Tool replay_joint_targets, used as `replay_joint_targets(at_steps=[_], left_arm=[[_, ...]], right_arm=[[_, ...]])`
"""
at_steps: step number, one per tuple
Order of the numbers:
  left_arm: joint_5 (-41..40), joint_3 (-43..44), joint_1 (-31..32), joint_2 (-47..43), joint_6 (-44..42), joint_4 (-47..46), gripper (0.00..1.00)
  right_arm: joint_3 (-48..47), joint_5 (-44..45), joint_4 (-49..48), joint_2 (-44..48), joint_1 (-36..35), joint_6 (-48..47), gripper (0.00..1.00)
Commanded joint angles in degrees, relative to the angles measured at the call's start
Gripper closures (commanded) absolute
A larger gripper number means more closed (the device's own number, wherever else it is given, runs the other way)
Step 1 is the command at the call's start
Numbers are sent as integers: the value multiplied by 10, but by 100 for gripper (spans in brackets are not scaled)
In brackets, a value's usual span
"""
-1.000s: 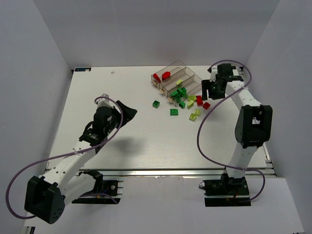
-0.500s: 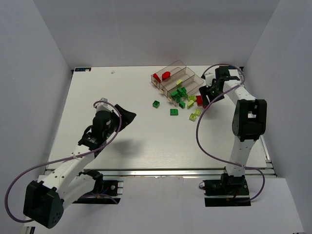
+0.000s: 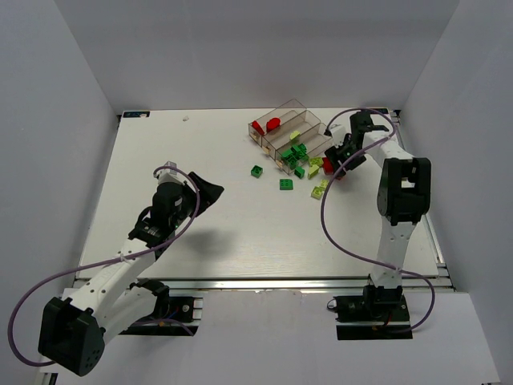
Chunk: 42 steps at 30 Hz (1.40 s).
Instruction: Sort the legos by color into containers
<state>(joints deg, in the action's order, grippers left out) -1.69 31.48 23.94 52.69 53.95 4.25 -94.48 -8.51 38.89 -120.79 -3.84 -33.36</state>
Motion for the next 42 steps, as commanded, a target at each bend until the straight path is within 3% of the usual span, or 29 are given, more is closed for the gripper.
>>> replay_joint_targets(at_steps=[1, 12, 18, 22, 27, 31, 35, 42], left_arm=[[1, -2, -2, -3, 0, -7, 17], [1, -1, -2, 0, 2, -8, 16], [2, 2, -2, 8, 1, -10, 16], [2, 1, -2, 8, 1, -10, 16], [5, -5, -2, 7, 2, -21, 16], [12, -3, -2, 22, -1, -30, 16], [13, 3, -2, 30, -3, -32, 16], [13, 2, -2, 31, -1, -31, 16]], right_arm=[[-34, -7, 3, -12, -4, -17, 32], [-32, 3, 2, -31, -7, -36, 47], [-19, -1, 10, -22, -6, -52, 65], [-1, -12, 10, 17, -3, -64, 83], [-4, -99, 12, 95, -2, -66, 98], [-28, -213, 9, 127, -9, -47, 100], [-5, -297, -79, 159, -29, -6, 100], [-8, -310, -338, 130, -82, 107, 100]])
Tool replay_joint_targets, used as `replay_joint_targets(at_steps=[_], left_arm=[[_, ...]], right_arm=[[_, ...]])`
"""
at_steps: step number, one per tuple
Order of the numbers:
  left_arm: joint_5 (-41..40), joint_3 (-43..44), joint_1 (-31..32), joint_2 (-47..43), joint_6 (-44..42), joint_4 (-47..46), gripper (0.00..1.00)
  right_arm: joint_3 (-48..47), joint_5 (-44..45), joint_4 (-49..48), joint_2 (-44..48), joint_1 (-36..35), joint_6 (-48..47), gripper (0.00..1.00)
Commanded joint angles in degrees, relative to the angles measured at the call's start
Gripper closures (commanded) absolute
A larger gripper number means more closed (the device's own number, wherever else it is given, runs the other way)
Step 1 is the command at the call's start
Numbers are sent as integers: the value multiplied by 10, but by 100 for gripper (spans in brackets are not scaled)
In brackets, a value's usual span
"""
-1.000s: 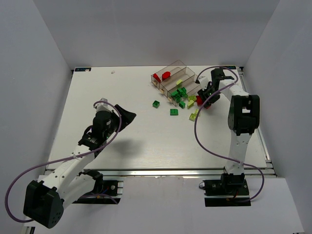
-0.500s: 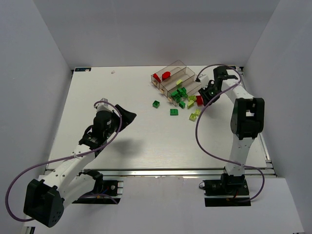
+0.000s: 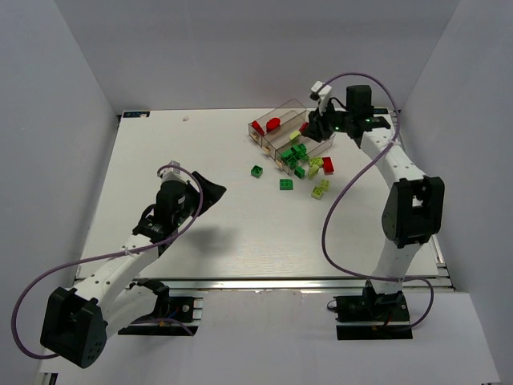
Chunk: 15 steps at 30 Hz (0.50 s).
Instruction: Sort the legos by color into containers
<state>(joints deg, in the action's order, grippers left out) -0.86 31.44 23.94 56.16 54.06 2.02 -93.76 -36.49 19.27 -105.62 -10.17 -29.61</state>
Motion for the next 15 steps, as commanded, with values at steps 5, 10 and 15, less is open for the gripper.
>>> replay_joint_targets(at_steps=[5, 10, 15], left_arm=[[3, 6, -2, -6, -2, 3, 16], [-4, 7, -2, -14, 2, 17, 16], [-9, 1, -2, -28, 9, 27, 16]], right_arm=[[-149, 2, -210, -157, -31, 169, 100], [-245, 39, -266, -254, -42, 222, 100], [-287, 84, -325, -308, -51, 225, 100]])
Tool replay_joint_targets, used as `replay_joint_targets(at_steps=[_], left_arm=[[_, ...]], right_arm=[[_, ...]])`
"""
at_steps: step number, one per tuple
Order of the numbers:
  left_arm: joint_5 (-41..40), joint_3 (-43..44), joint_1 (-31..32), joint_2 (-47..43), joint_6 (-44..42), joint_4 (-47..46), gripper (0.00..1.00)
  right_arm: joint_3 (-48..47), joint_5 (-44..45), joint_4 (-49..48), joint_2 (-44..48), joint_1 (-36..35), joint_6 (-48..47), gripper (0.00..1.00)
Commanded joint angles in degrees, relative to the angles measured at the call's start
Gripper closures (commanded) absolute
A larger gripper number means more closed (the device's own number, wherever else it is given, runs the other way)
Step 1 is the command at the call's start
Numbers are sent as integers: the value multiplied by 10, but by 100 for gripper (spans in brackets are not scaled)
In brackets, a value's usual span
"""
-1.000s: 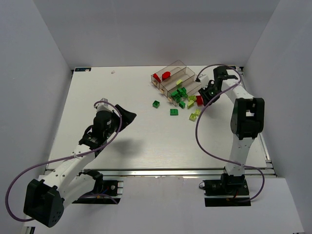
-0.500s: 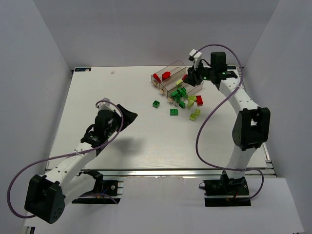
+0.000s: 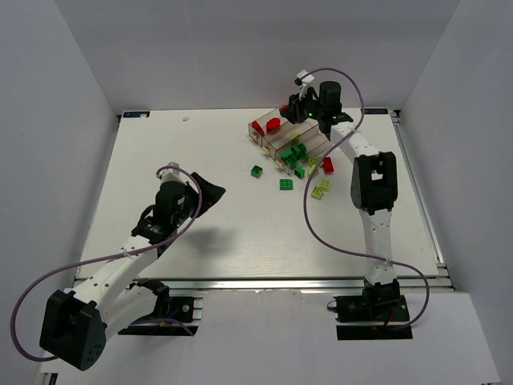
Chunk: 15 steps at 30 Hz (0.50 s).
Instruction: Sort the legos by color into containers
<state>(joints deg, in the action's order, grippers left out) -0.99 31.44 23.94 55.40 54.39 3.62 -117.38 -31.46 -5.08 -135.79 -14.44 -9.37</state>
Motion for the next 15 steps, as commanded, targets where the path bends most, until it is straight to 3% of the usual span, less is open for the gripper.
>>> replay_joint_targets(at_steps=[1, 9, 15], left_arm=[[-9, 1, -2, -21, 5, 14, 16], [-10, 5, -2, -18, 10, 23, 16], [-12, 10, -2, -18, 8, 31, 15]], right_arm=[[-66, 42, -85, -23, -9, 27, 100], [-73, 115, -130, -69, -17, 22, 99], [-75, 141, -134, -91, -17, 8, 89]])
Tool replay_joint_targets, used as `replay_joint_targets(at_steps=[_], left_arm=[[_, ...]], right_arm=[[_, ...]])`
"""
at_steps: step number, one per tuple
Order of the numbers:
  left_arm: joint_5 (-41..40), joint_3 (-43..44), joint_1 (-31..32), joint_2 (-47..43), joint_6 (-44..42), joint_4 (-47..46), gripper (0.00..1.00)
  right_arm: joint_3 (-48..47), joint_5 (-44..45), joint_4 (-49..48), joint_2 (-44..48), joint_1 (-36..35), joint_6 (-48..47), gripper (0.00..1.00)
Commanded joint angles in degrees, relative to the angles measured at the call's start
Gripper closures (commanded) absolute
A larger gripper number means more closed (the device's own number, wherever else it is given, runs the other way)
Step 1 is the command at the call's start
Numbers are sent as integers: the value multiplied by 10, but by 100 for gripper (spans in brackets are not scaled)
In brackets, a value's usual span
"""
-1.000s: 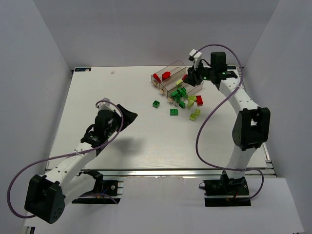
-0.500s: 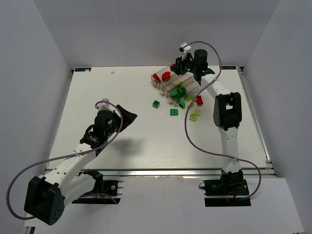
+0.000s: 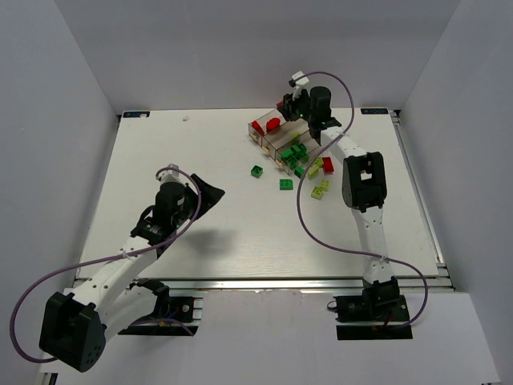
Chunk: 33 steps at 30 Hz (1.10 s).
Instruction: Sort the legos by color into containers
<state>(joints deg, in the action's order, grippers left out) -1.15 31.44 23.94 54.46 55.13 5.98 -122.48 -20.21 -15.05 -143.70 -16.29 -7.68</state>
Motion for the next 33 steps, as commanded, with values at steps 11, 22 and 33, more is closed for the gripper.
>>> replay_joint_targets(at_steps=[11, 22, 33], left_arm=[[-10, 15, -2, -10, 1, 14, 15], [11, 80, -1, 92, -56, -1, 9], [38, 369, 19, 404, -289, 138, 2]], right_arm=[[-41, 52, -38, -42, 0, -25, 51], [21, -16, -27, 51, 7, -45, 37], [244, -312, 268, 385, 57, -218, 81]])
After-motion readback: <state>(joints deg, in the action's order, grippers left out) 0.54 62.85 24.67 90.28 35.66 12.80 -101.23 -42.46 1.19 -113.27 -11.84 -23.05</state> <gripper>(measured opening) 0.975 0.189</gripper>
